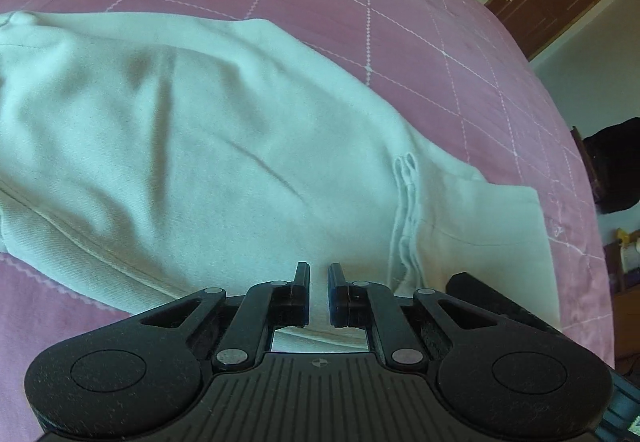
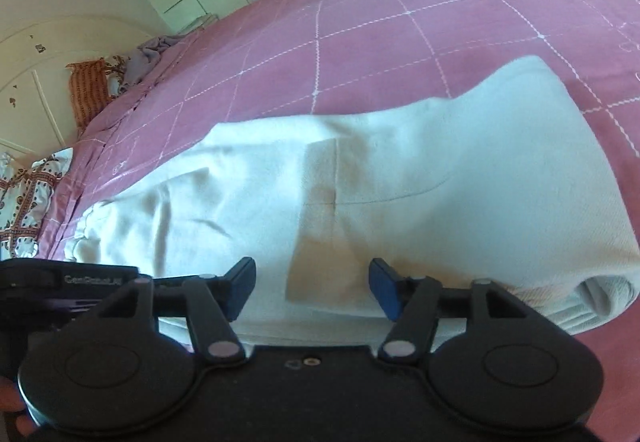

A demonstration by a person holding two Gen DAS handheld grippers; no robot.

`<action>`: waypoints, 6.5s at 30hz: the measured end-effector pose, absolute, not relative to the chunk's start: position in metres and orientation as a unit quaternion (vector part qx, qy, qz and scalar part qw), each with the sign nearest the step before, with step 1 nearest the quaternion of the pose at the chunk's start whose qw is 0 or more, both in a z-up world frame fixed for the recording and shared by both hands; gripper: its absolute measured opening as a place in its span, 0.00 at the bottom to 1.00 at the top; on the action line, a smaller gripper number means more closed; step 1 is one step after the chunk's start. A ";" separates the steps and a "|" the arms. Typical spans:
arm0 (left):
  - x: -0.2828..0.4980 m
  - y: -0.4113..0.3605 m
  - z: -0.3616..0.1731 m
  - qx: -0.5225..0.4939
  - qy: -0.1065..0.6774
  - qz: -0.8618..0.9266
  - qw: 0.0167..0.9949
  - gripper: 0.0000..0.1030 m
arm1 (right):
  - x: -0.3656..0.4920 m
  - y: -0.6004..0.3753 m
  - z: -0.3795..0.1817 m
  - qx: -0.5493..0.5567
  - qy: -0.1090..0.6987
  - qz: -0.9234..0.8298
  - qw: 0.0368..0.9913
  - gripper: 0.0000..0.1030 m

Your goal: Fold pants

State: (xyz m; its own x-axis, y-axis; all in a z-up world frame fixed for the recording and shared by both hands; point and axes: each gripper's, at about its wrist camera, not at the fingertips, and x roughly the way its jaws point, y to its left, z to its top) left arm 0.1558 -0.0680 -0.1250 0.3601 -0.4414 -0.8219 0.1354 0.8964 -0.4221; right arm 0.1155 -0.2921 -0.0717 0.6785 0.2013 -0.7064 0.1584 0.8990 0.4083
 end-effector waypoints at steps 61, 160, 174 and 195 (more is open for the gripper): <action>0.128 -0.069 -0.115 -0.140 0.479 -0.175 0.849 0.36 | 0.099 -0.327 -0.085 0.099 0.419 -0.076 0.899 0.43; 0.174 -0.169 -0.124 0.066 0.419 -0.326 0.845 0.17 | 0.096 -0.322 -0.074 0.188 0.392 -0.097 0.895 0.58; 0.086 -0.238 -0.105 0.350 0.292 -0.333 0.825 0.17 | 0.072 -0.366 -0.063 0.275 0.347 -0.077 0.894 0.67; 0.162 -0.095 -0.086 -0.044 0.450 -0.219 0.865 0.18 | 0.059 -0.385 -0.076 0.393 0.333 -0.058 0.855 0.80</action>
